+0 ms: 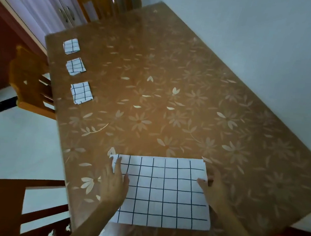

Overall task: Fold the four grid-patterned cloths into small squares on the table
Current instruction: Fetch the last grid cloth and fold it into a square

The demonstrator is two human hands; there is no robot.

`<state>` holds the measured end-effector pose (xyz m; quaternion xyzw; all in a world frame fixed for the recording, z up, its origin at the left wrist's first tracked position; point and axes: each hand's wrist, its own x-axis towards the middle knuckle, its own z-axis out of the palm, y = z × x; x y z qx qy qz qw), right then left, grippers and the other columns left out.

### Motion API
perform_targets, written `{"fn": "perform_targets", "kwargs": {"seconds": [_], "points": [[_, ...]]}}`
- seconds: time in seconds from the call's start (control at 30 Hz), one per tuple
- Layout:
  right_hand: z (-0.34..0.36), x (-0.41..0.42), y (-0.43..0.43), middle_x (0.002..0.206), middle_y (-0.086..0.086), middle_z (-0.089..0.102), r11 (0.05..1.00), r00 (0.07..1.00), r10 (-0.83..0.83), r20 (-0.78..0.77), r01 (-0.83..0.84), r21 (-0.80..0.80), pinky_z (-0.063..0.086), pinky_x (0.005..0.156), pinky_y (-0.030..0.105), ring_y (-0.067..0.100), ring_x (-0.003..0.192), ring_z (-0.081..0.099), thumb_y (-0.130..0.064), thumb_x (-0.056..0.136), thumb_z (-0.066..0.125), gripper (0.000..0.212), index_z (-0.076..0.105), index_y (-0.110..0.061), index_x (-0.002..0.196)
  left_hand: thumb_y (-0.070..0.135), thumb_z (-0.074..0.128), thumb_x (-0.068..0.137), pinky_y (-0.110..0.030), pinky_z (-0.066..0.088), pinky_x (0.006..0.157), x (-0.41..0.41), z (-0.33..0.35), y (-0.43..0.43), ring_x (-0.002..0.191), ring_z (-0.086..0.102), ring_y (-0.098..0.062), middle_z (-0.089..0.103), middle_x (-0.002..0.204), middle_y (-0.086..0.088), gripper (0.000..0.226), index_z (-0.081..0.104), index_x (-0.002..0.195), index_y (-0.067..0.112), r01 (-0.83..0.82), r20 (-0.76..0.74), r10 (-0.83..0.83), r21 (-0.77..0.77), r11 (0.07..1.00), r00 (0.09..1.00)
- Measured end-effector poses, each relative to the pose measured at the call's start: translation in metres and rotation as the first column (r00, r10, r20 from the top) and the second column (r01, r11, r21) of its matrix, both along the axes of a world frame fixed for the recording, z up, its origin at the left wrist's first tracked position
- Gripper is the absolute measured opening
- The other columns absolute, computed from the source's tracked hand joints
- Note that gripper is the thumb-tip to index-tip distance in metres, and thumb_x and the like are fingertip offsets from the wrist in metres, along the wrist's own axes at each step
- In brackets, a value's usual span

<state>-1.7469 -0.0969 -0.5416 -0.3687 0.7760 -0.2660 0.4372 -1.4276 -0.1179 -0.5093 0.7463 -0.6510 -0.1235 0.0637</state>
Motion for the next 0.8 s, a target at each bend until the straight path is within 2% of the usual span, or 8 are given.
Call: {"fn": "perform_targets", "kwargs": {"seconds": [0.07,0.13,0.2,0.27,0.37,0.5,0.63,0.8], "points": [[0.0,0.004,-0.002,0.093,-0.007,0.066,1.0,1.0,0.012,-0.016,-0.012,-0.02,0.055,0.082,0.045,0.024,0.092,0.068,-0.018,0.09,0.07,0.048,0.046,-0.015,0.131,0.017,0.075,0.083,-0.055,0.051,0.099,-0.006,-0.013,0.01,0.129,0.049,-0.043,0.046,0.146,-0.024,0.058,0.053,0.136,0.008,0.199,0.071,-0.198,0.001,0.98,0.978],[0.001,0.007,0.0,0.103,0.002,0.065,0.994,0.978,0.061,-0.198,-0.077,-0.077,0.053,0.083,0.04,0.028,0.099,0.065,-0.019,0.091,0.069,0.044,0.05,-0.011,0.13,0.02,0.071,0.085,-0.051,0.046,0.107,-0.017,-0.022,0.022,0.136,0.045,-0.039,0.043,0.151,-0.02,0.056,0.052,0.137,0.012,0.358,0.053,-0.36,0.034,0.933,0.932],[0.001,0.014,0.005,0.123,0.012,0.059,0.955,0.826,0.146,-0.544,-0.262,-0.141,0.052,0.09,0.041,0.03,0.11,0.058,-0.019,0.091,0.066,0.042,0.054,-0.01,0.13,0.026,0.061,0.092,-0.05,0.045,0.109,-0.03,-0.027,0.035,0.139,0.043,-0.036,0.039,0.155,-0.018,0.053,0.047,0.142,0.017,0.462,0.037,-0.464,0.057,0.885,0.885],[0.0,0.032,0.016,0.138,0.014,0.054,0.878,0.703,0.176,-0.689,-0.429,-0.213,0.051,0.098,0.043,0.031,0.123,0.053,-0.019,0.092,0.06,0.036,0.059,-0.014,0.127,0.034,0.041,0.099,-0.051,0.046,0.107,-0.038,-0.035,0.044,0.141,0.042,-0.036,0.037,0.157,-0.017,0.049,0.044,0.145,0.018,0.544,0.041,-0.549,0.102,0.833,0.835],[-0.009,0.075,0.037,0.149,0.012,0.049,0.777,0.605,0.349,-0.716,-0.614,-0.14,0.044,0.108,0.042,0.028,0.136,0.047,-0.029,0.093,0.04,0.045,0.061,-0.015,0.13,0.043,0.02,0.104,-0.052,0.042,0.111,-0.043,-0.045,0.051,0.144,0.038,-0.036,0.032,0.16,-0.016,0.056,0.038,0.15,0.017,0.551,0.062,-0.569,0.181,0.815,0.82],[-0.025,0.107,0.06,0.159,0.014,0.035,0.663,0.458,0.537,-0.708,-0.748,0.019,0.021,0.117,0.045,0.031,0.148,0.031,-0.036,0.098,0.033,0.055,0.049,-0.011,0.145,0.05,0.019,0.104,-0.05,0.024,0.114,-0.039,-0.061,0.054,0.15,0.024,-0.035,0.023,0.163,-0.016,0.063,0.03,0.155,0.015,0.532,0.086,-0.56,0.224,0.817,0.824],[-0.036,0.103,0.069,0.164,0.012,0.023,0.671,0.456,0.581,-0.675,-0.737,0.079,0.018,0.118,0.048,0.028,0.152,0.02,-0.048,0.101,0.037,0.062,0.033,-0.016,0.154,0.054,0.022,0.103,-0.051,0.02,0.118,-0.033,-0.065,0.054,0.153,0.014,-0.031,0.014,0.166,-0.013,0.065,0.022,0.158,0.018,0.549,0.086,-0.573,0.2,0.811,0.815],[-0.038,0.094,0.07,0.167,0.011,0.012,0.693,0.472,0.58,-0.663,-0.714,0.099,0.015,0.121,0.047,0.027,0.154,0.01,-0.055,0.102,0.034,0.069,0.022,-0.017,0.158,0.059,0.03,0.099,-0.053,0.018,0.121,-0.003,-0.067,0.056,0.154,0.01,-0.029,0.011,0.167,-0.01,0.072,0.019,0.159,0.02,0.462,0.105,-0.483,0.176,0.869,0.869]]}}
